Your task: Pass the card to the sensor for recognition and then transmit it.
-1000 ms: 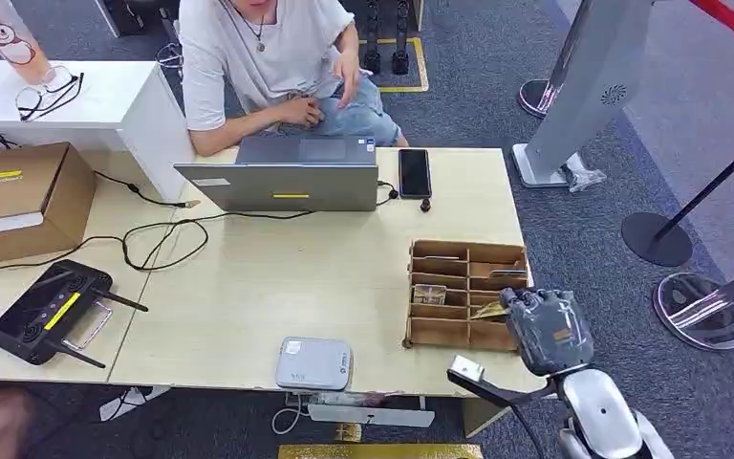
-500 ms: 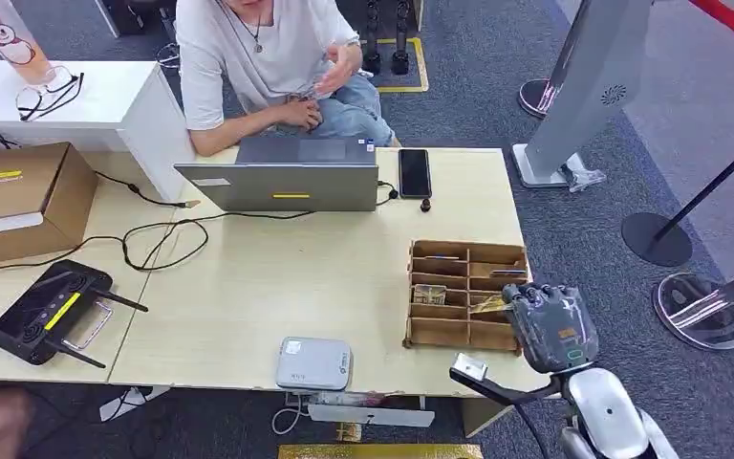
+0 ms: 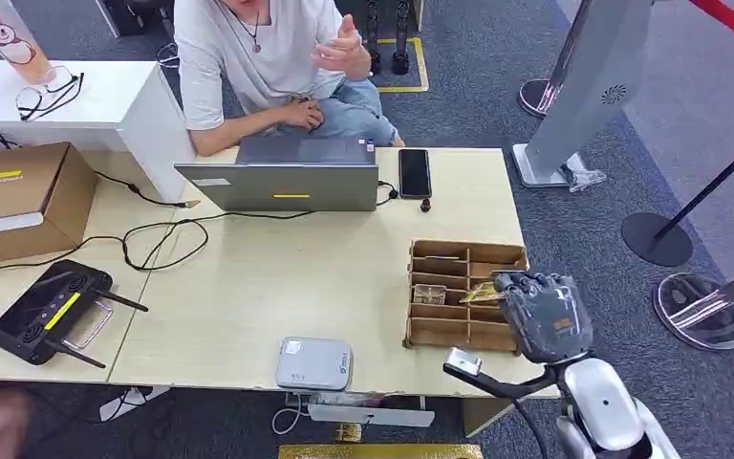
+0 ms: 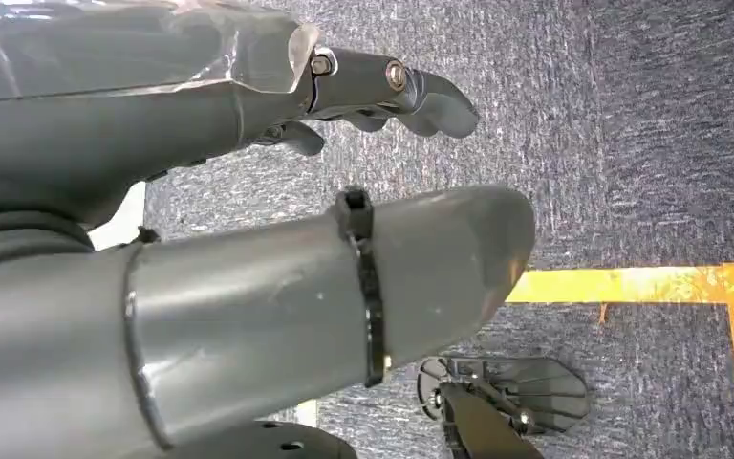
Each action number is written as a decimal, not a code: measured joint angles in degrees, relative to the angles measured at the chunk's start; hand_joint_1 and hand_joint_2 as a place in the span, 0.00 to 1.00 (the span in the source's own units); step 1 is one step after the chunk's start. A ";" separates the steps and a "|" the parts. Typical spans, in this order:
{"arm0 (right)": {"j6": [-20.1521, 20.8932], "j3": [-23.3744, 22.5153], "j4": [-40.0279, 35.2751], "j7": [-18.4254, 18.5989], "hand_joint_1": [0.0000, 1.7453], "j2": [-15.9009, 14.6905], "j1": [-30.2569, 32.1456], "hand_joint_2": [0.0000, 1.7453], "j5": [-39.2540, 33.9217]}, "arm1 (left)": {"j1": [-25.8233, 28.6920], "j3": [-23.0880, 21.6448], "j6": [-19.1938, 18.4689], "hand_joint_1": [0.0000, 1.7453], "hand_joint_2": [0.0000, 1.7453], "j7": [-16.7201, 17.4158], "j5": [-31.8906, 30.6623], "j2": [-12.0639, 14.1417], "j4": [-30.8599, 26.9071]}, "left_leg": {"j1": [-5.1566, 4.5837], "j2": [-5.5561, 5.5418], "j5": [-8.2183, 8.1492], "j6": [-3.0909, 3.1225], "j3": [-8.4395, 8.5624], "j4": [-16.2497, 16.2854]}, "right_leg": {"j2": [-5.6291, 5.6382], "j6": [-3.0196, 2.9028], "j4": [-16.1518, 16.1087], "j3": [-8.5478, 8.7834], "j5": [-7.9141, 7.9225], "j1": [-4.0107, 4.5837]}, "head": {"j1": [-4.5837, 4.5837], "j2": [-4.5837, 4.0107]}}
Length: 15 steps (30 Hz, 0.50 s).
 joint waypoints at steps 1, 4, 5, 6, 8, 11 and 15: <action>-0.13 0.15 0.00 -0.04 1.00 0.13 -0.23 1.00 0.00 | 0.00 0.00 0.00 0.00 0.00 0.02 0.00 0.00 0.00 | 0.00 0.00 0.00 0.00 0.00 0.00 | 0.00 0.00 0.00 0.00 0.00 0.00 | 0.02 0.00; -0.31 0.52 0.02 -0.24 1.00 0.46 -0.90 1.00 -0.02 | 0.00 0.00 0.00 0.00 0.00 0.02 0.00 0.00 0.00 | 0.00 0.00 0.00 0.00 0.00 0.00 | 0.00 0.00 0.00 0.00 0.00 0.00 | 0.00 0.00; -0.33 0.61 0.06 -0.30 1.00 0.61 -1.14 1.00 -0.06 | 0.00 0.00 0.00 0.00 0.00 0.02 0.00 0.00 0.00 | 0.00 0.00 0.00 0.00 -0.01 0.00 | 0.00 0.00 0.00 0.00 0.00 0.00 | 0.00 0.00; -0.42 0.72 0.20 -0.46 1.00 0.70 -1.51 1.00 -0.13 | 0.01 0.00 0.00 0.00 0.00 0.02 0.00 0.00 0.00 | 0.00 0.00 0.00 0.00 -0.01 0.00 | 0.00 0.00 0.00 0.00 0.00 0.00 | 0.02 0.00; -0.59 1.18 0.63 -0.59 1.00 0.96 -2.47 1.00 -0.53 | 0.00 0.00 0.00 0.00 0.00 0.02 0.00 0.00 0.00 | 0.00 0.00 0.00 0.00 0.00 0.00 | 0.00 0.00 0.00 0.00 0.00 0.00 | 0.00 0.00; -1.20 1.66 1.38 -0.85 1.00 1.46 -4.03 1.00 -1.05 | 0.00 0.00 0.00 0.00 0.00 0.02 -0.02 0.00 0.00 | 0.00 0.00 0.01 0.00 0.00 0.00 | 0.00 0.00 0.00 0.00 0.00 0.00 | 0.02 0.00; -1.77 2.34 2.31 -1.18 1.00 1.99 -5.53 1.00 -1.68 | -0.01 0.00 0.02 0.00 0.00 0.04 -0.02 0.00 0.00 | 0.00 0.00 0.01 -0.01 0.00 0.00 | 0.00 0.00 0.00 0.00 0.00 0.00 | 0.02 0.00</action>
